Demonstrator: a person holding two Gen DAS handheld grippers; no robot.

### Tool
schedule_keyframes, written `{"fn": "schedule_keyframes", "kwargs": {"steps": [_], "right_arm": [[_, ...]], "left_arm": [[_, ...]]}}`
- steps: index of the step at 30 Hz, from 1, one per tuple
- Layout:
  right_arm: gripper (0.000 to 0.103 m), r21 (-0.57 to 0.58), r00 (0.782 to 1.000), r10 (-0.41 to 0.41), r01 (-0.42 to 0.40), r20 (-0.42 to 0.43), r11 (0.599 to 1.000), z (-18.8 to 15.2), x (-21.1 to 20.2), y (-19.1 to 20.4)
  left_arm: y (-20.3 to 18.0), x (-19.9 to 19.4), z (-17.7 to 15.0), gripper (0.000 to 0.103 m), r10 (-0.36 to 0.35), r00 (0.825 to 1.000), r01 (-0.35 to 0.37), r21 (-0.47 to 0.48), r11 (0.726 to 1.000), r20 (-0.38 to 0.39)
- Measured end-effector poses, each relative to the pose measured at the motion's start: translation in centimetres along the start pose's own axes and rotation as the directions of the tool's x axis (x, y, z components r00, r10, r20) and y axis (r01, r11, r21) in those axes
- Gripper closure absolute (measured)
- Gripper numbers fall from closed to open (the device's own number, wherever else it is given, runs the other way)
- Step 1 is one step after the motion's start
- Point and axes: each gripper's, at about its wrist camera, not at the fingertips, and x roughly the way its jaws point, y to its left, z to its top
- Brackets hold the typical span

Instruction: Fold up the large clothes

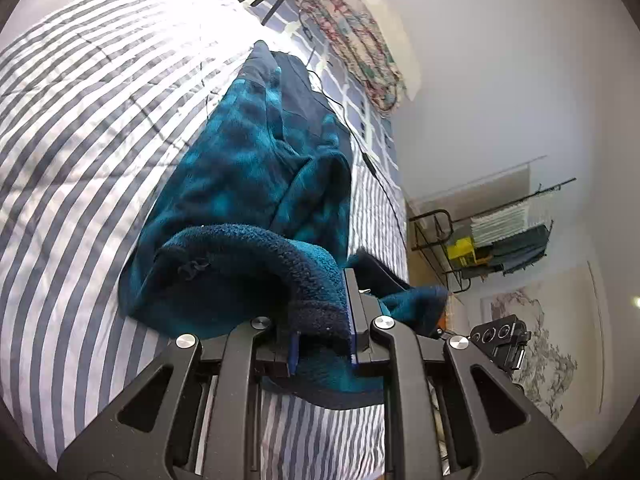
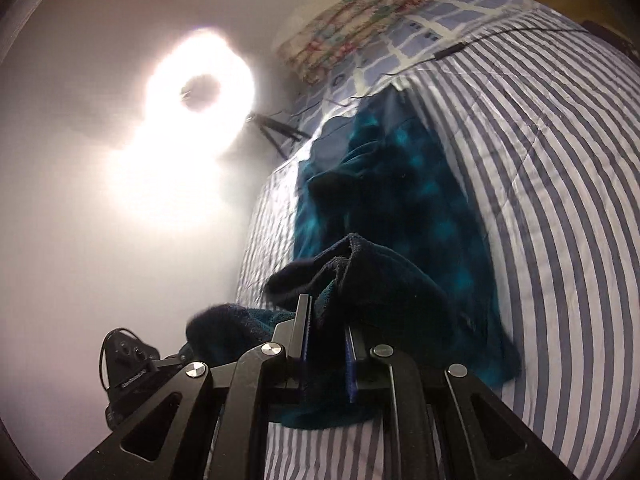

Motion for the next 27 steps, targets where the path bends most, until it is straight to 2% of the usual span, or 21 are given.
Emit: {"fn": "schedule_keyframes", "kwargs": {"steps": [5, 10, 15, 17, 20, 22, 25, 26, 27], "right_arm": [[0.091, 0.052, 1.000, -0.026, 0.026, -0.005, 0.998, 3.1, 3.4, -2.5], [0.091, 0.040, 0.998, -0.053, 0.054, -0.033, 0.998, 4.4, 6.1, -3.9], [0.091, 0.019, 0.999, -0.041, 0.041, -0.032, 0.999, 5.8, 8.0, -3.9], [0.091, 0.000, 0.999, -0.044, 0.044, -0.024, 0.999, 6.3, 8.7, -3.6], [0.091, -0.037, 0.997, -0.079, 0.078, -0.016, 0.996, 6.5, 9.5, -3.2], [0.091, -0.042, 0.996, -0.085, 0.084, -0.015, 0.996, 6.6, 9.8, -3.3], [0.089, -0.025, 0.997, -0.080, 0.080, -0.014, 0.997, 6.8, 9.7, -3.6], [0.085, -0.012, 0.997, -0.076, 0.076, -0.013, 0.997, 6.9, 9.5, -3.8], [0.075, -0.004, 0.997, -0.075, 0.075, -0.009, 0.997, 7.0, 9.3, -4.0]], "left_arm": [[1.1, 3.0, 2.5, 0.087, 0.043, 0.999, -0.043, -0.031, 0.999, 0.005], [3.1, 5.4, 3.9, 0.087, 0.095, 0.995, -0.093, -0.076, 0.993, 0.011], [5.0, 6.5, 4.8, 0.087, 0.114, 0.993, -0.112, -0.135, 0.985, 0.012], [5.0, 6.8, 5.2, 0.083, 0.120, 0.993, -0.117, -0.123, 0.985, 0.011], [4.4, 7.0, 5.6, 0.066, 0.118, 0.993, -0.117, -0.077, 0.990, 0.006], [3.9, 6.6, 5.9, 0.050, 0.111, 0.994, -0.109, -0.049, 0.993, 0.024], [3.4, 5.5, 6.4, 0.045, 0.087, 0.995, -0.085, -0.043, 0.995, 0.051], [3.4, 5.2, 6.7, 0.045, 0.077, 0.996, -0.074, -0.046, 0.996, 0.053], [3.3, 4.8, 6.9, 0.045, 0.067, 0.996, -0.064, -0.045, 0.997, 0.057]]}}
